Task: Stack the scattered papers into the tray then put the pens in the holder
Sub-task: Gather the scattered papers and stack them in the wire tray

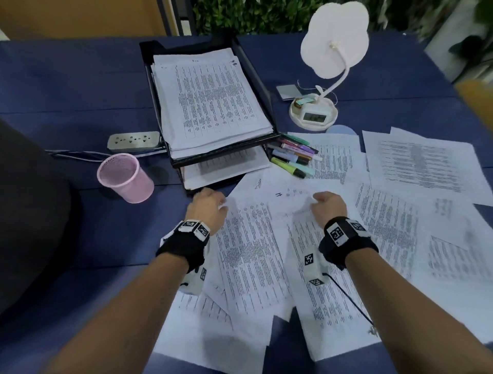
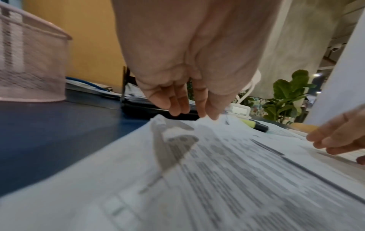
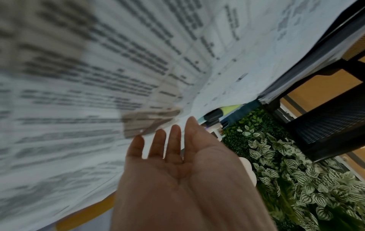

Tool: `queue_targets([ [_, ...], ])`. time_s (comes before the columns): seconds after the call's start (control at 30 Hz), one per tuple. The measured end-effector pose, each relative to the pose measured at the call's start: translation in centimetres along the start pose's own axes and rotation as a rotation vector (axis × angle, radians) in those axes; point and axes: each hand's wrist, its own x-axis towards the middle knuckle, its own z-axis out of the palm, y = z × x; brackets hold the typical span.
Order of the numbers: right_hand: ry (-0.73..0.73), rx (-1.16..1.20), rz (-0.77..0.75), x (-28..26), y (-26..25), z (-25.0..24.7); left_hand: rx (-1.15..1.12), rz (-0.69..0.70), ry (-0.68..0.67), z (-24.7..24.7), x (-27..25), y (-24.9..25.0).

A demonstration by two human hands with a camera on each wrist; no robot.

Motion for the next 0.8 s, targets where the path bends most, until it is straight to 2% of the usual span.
queue_targets([
  [0.1, 0.051, -0.132, 0.060, 0.3, 2.2, -1.5, 0.017, 0.056, -0.141, 1.4, -0.4, 2.0],
  [0.17, 0.071, -0.289, 0.116, 0.1, 3.3, -2.6, 0.021, 0.052, -0.188, 2.1, -0.7, 3.3],
  [0.33, -0.012, -0.483, 0.235, -0.2, 5.7, -5.1, -0.136, -0.015, -0.256, 3.7, -1.1, 6.5],
  [0.53, -0.047, -0.426, 0.175, 0.4, 6.9, -5.9, -0.573, -0.197, -0.323, 6.0, -1.7, 9.8],
  [0.6, -0.087, -0.367, 0.169, 0.6, 7.2, -6.3, -0.626, -0.235, -0.333, 6.5, -1.6, 10.5],
  [0.7, -0.123, -0.328, 0.156, 0.8, 7.7, -6.7, -0.364, -0.205, -0.338, 7.0, -1.7, 11.6],
  [0.8, -0.102, -0.422, 0.152, 0.5, 7.5, -6.6, -0.059, -0.100, -0.240, 7.5, -1.7, 12.2],
])
